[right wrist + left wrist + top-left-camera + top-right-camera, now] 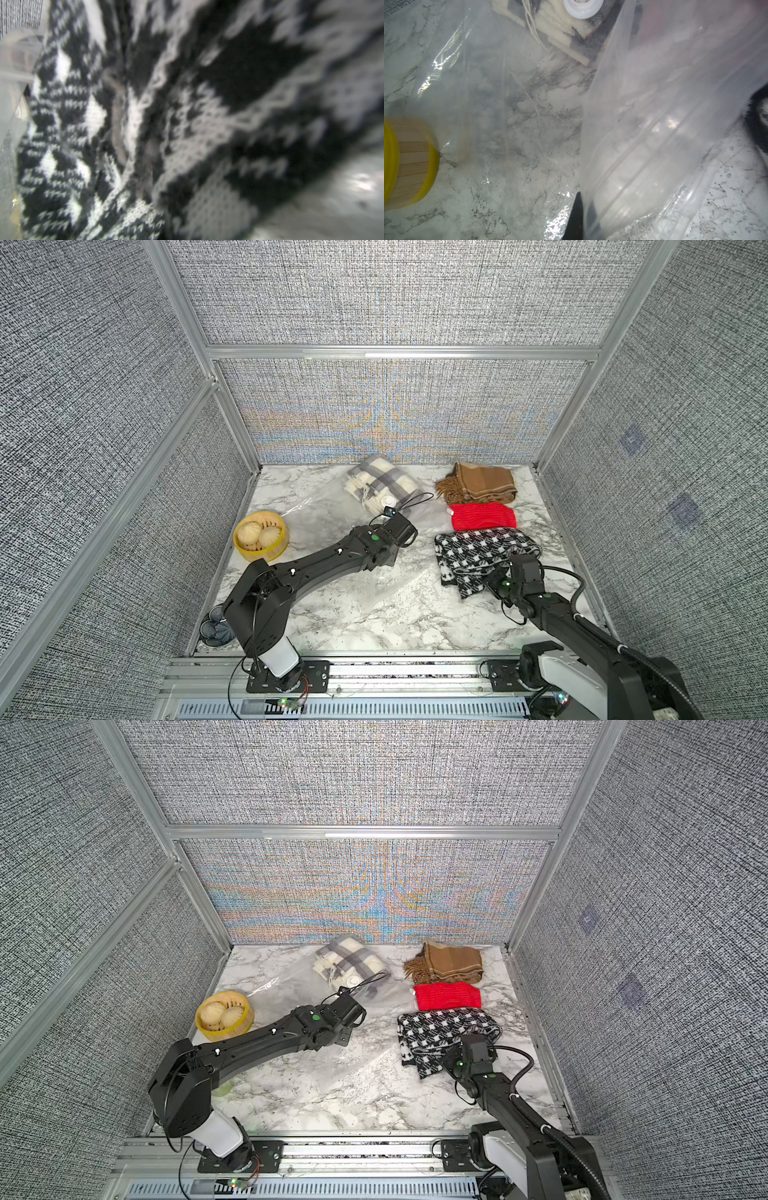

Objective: Take the scarf out of the vacuum bag
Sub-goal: Move the scarf to the center of the board.

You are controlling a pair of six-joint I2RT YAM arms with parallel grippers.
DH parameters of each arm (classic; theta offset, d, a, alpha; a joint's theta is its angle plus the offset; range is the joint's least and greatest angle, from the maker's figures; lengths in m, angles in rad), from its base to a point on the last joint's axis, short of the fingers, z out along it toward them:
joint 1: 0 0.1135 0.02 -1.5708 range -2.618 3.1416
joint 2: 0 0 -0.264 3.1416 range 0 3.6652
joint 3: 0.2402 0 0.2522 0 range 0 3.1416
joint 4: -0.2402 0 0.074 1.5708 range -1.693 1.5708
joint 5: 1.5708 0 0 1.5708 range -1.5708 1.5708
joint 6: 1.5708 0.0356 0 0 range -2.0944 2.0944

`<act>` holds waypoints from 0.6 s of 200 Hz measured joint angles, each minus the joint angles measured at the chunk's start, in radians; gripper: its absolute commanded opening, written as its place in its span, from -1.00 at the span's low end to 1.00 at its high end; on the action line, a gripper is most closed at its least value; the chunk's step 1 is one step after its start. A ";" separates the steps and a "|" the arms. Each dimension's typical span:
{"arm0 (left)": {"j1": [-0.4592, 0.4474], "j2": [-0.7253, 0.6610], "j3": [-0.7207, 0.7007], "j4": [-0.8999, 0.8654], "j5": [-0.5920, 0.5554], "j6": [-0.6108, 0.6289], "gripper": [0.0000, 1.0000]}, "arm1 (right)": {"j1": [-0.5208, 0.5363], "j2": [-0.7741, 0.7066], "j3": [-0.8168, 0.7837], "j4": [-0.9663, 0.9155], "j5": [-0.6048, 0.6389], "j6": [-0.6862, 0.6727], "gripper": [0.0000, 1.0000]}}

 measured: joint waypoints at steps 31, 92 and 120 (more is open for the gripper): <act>0.000 -0.008 -0.002 0.000 0.000 -0.002 -1.00 | -0.046 -0.050 0.008 -0.071 -0.003 -0.003 -1.00; -0.001 -0.027 -0.010 0.000 0.000 -0.004 -1.00 | -0.251 0.012 0.059 -0.114 -0.040 -0.048 -1.00; -0.001 -0.027 -0.010 0.000 0.000 -0.004 -1.00 | -0.258 0.106 0.104 -0.096 -0.075 -0.079 -1.00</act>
